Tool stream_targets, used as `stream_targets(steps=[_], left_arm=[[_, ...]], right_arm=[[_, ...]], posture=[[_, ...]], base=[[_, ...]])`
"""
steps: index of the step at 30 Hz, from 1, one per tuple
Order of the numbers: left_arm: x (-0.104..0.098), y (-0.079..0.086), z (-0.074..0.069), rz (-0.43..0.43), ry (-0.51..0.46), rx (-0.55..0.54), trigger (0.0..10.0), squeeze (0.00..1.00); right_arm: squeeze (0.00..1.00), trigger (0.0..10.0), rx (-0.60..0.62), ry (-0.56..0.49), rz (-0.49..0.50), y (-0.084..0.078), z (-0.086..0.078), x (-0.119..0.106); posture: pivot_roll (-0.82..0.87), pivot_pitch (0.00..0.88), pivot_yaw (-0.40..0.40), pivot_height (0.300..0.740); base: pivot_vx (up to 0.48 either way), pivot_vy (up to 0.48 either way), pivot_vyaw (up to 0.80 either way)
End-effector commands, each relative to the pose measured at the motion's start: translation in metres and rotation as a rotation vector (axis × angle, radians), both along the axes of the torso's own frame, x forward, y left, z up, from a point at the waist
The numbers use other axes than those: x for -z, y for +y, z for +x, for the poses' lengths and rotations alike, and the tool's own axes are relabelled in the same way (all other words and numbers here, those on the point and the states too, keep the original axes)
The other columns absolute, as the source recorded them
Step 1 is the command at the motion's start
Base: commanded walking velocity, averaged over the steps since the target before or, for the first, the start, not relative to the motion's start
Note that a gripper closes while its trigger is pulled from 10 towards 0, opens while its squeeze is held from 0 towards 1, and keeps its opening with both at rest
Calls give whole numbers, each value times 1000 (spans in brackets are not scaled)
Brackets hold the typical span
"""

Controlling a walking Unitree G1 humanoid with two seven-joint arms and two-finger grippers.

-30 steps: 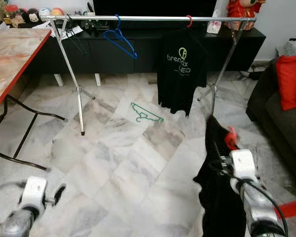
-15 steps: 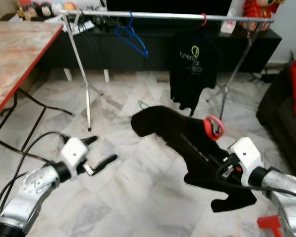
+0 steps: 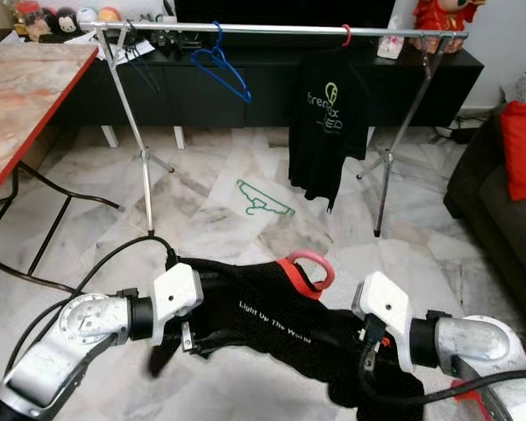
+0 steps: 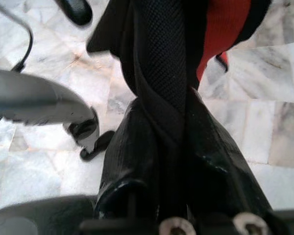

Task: Hang hanger

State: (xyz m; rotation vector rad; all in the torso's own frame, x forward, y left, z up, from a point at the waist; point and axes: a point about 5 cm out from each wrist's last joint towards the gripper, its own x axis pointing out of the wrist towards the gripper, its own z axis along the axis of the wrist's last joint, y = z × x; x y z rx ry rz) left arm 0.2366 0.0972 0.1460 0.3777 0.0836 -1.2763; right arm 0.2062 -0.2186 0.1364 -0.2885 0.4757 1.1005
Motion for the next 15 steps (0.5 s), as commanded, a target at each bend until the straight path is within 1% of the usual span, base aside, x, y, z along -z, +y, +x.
stream_targets(steps=[1, 4, 5, 6, 10, 15], left_arm=[[-19, -5, -1, -29, -40, 43, 10000, 0], [-32, -6, -6, -37, -20, 90, 10000, 0], [-37, -6, -10, -41, -1, 117, 10000, 0], [-37, -6, -10, -41, -1, 117, 10000, 0], [-45, -5, -17, -50, 62, 173, 10000, 0], [-46, -3, -21, -34, 108, 203, 10000, 0]], right_arm=[[0, 10000, -45, 15, -19, 2, -5, -1], [0, 10000, -42, 42, -47, 0, -8, 3], [0, 10000, -34, 60, -72, -5, -10, 8], [0, 10000, -34, 60, -72, -5, -10, 8], [0, 10000, 13, 89, -131, -18, -11, 22], [0, 10000, 29, 86, -147, -21, -11, 27]], posture=[[-97, 44, -54, 740], [-94, 44, -53, 740], [-93, 46, -54, 740], [-93, 46, -54, 740], [-92, 59, -56, 740], [-89, 66, -52, 740]], base=[[0, 0, 0], [0, 0, 0], [0, 0, 0], [0, 0, 0], [0, 0, 0], [0, 0, 0]])
